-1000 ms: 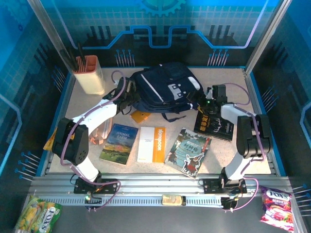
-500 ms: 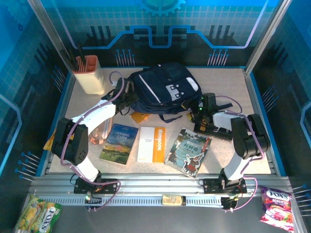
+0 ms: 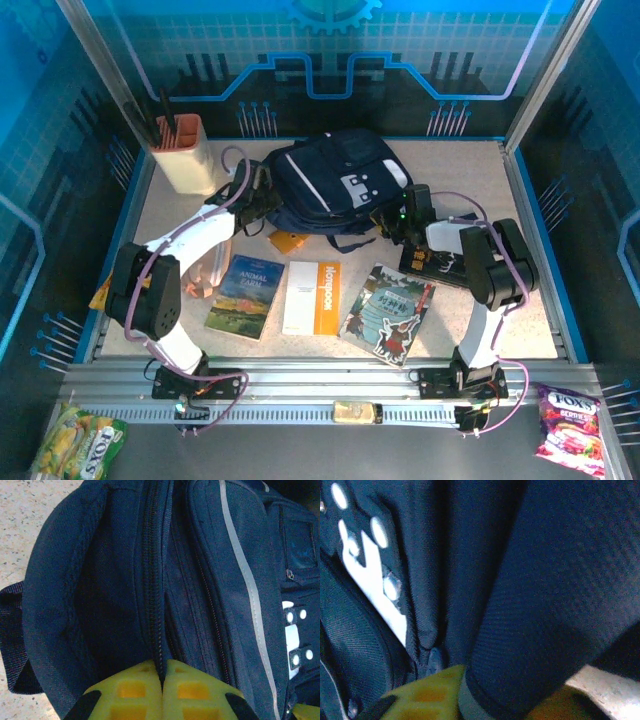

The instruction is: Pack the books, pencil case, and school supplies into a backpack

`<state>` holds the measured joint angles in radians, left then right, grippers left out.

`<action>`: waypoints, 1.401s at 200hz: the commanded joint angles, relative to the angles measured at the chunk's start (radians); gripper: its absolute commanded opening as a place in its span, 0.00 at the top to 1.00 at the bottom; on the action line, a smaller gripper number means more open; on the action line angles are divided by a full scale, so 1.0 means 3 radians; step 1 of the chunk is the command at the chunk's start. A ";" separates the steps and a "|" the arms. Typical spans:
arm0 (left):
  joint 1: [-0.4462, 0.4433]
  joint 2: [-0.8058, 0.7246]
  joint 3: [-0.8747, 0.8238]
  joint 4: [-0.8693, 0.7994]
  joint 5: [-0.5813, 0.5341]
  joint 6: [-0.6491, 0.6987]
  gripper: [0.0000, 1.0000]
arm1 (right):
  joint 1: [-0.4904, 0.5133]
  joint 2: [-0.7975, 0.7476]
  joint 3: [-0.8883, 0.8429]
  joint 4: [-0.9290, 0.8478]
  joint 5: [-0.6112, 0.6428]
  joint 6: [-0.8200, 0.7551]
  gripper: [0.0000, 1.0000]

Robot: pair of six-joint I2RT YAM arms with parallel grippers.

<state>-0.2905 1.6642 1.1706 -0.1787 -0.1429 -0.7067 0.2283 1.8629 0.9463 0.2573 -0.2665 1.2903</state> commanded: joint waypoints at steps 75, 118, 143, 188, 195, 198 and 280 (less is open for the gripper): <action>0.0155 0.0769 0.1028 -0.0037 0.0478 0.0193 1.00 | -0.0041 -0.1236 -0.0338 -0.0423 0.0353 -0.0661 1.00; 0.0160 0.0609 0.0899 0.0108 0.0272 0.0169 0.57 | -0.0005 -0.1218 -0.0240 -0.0370 0.0215 -0.0463 1.00; 0.0148 0.0250 0.0675 -0.0014 0.0330 0.0218 0.46 | 0.0051 -0.1136 -0.0062 -0.0392 0.0263 -0.0441 1.00; -0.0240 -0.0444 0.0115 -0.0337 0.0276 0.0486 0.33 | 0.0110 -0.0971 0.0102 -0.0399 0.0202 -0.0421 1.00; -0.0330 -0.0516 0.0040 -0.0375 0.0238 0.0505 0.32 | 0.0110 -0.0957 0.0121 -0.0390 0.0181 -0.0420 1.00; -0.0369 -0.0543 0.0007 -0.0384 0.0216 0.0509 0.32 | 0.0108 -0.0954 0.0125 -0.0388 0.0178 -0.0421 1.00; -0.1490 -0.0179 -0.0108 0.0026 -0.0226 0.0483 0.32 | 0.0137 -0.0918 0.0257 -0.0518 0.0057 -0.0396 1.00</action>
<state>-0.6804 1.5303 1.0985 -0.2180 -0.1532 -0.5915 0.2443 1.5871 0.9718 0.0750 -0.1913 1.1610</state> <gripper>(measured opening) 0.683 0.056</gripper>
